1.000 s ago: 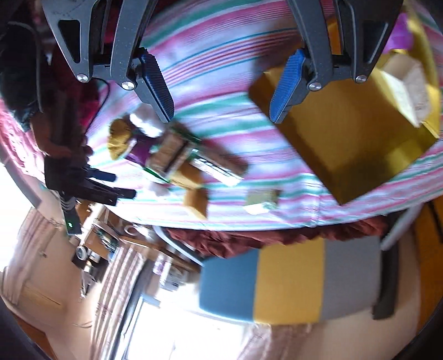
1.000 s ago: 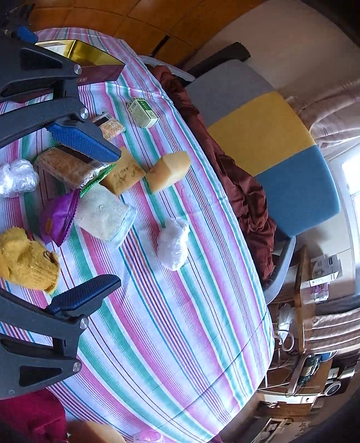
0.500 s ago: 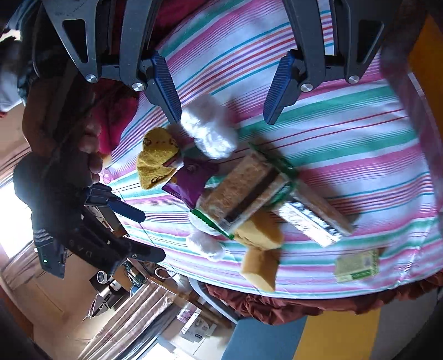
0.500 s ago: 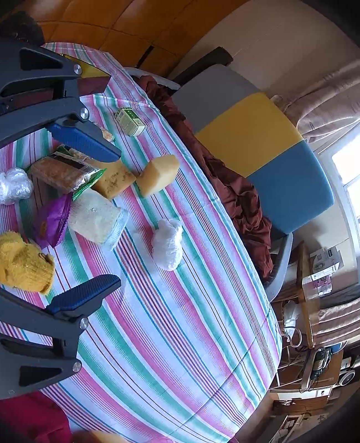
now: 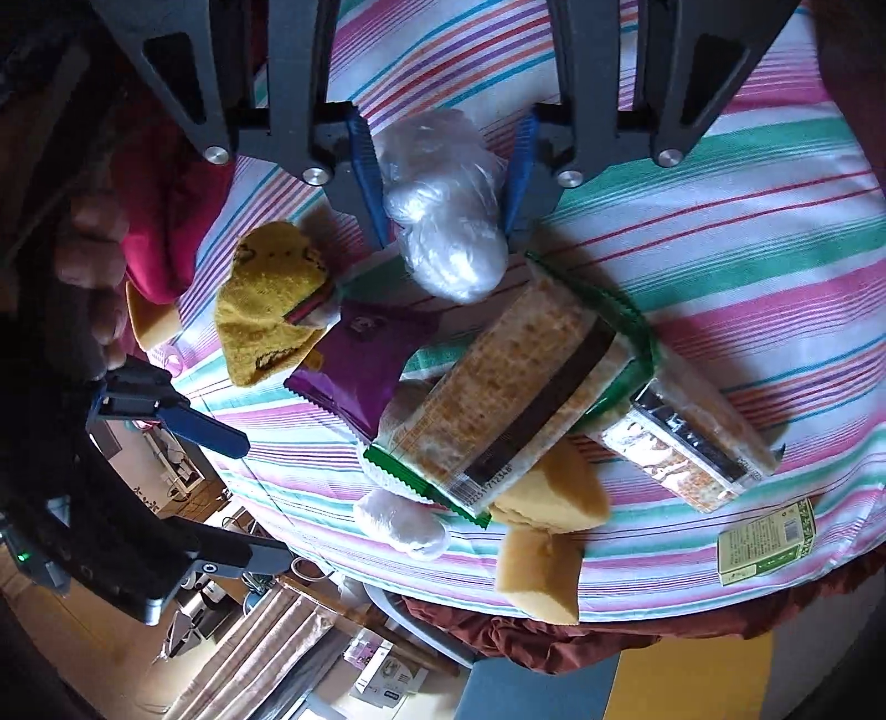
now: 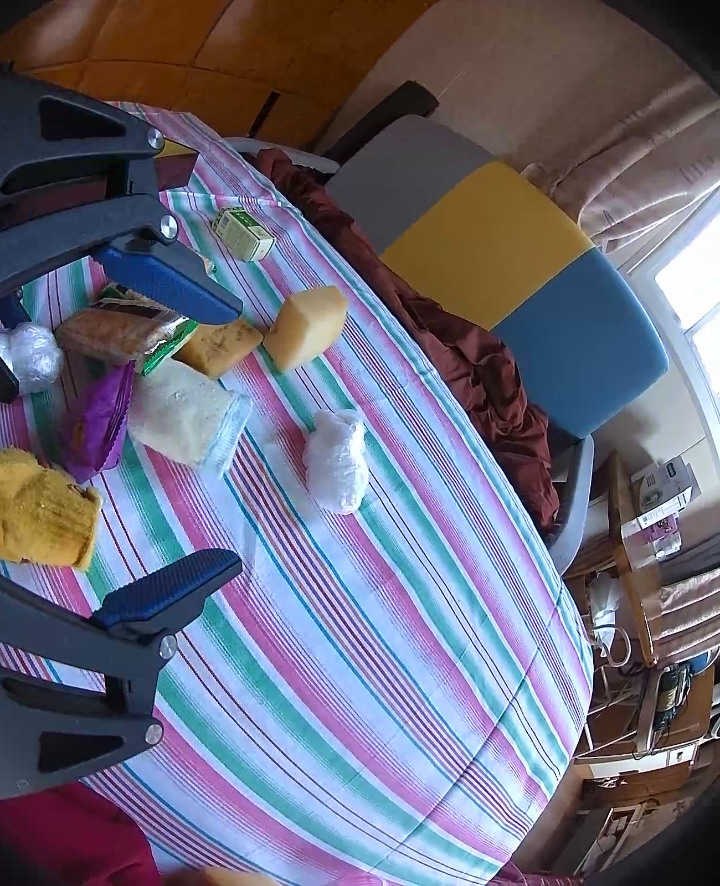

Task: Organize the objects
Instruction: 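Grasp the white plastic-wrapped ball with the left gripper, then lift the wrapped ball with the left gripper while the right gripper grasps the snack pack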

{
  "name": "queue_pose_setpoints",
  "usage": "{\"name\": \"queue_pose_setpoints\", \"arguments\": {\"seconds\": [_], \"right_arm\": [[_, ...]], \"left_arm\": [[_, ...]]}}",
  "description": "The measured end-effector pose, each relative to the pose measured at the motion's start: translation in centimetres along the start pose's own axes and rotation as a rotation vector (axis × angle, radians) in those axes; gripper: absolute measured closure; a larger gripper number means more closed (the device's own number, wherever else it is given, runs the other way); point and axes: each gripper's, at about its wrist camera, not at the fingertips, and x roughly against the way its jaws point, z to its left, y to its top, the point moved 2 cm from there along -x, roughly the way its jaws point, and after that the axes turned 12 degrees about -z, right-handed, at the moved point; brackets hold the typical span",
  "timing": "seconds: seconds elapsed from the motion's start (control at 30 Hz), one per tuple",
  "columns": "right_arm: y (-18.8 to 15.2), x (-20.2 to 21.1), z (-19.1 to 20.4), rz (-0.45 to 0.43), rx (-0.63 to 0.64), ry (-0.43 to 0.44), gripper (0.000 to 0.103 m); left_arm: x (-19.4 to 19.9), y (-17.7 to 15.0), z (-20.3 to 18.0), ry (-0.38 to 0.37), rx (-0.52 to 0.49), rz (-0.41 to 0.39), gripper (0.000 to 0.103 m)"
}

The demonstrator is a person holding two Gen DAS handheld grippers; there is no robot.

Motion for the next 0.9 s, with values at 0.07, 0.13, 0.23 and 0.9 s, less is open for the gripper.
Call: {"name": "queue_pose_setpoints", "arguments": {"seconds": [0.07,0.13,0.23,0.9], "right_arm": [[0.0,-0.1,-0.2,0.001,0.000,-0.011,0.018],[0.1,-0.1,-0.6,0.001,-0.012,-0.021,0.018],[0.1,-0.2,-1.2,0.006,-0.041,-0.036,0.018],[-3.7,0.9,7.9,0.174,0.166,0.426,0.029]], "left_arm": [[0.6,-0.3,0.2,0.005,-0.022,-0.010,0.065],[1.5,-0.9,0.6,0.039,-0.056,-0.021,0.065],[3.3,-2.1,1.8,0.079,-0.110,-0.052,0.065],[5.7,-4.5,4.1,0.149,-0.170,-0.122,0.066]]}}
